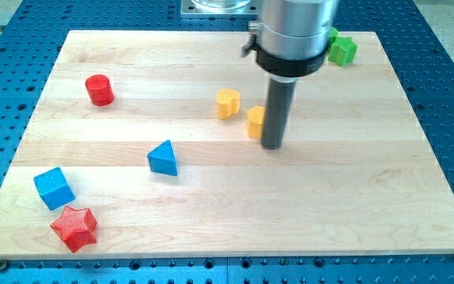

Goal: Move the hexagon into the heart

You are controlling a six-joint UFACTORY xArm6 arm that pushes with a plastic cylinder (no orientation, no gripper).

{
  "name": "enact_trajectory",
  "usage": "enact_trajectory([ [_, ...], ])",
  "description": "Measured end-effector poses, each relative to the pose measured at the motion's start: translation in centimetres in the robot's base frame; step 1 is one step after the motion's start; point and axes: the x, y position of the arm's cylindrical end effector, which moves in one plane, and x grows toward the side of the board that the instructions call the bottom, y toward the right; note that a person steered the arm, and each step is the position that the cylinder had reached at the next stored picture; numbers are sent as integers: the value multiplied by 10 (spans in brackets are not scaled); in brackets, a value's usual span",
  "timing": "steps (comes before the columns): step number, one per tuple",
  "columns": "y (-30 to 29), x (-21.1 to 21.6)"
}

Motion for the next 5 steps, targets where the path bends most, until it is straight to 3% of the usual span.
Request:
enact_trajectory([
  [2, 20, 2],
  [4, -46, -5],
  [5, -11, 6],
])
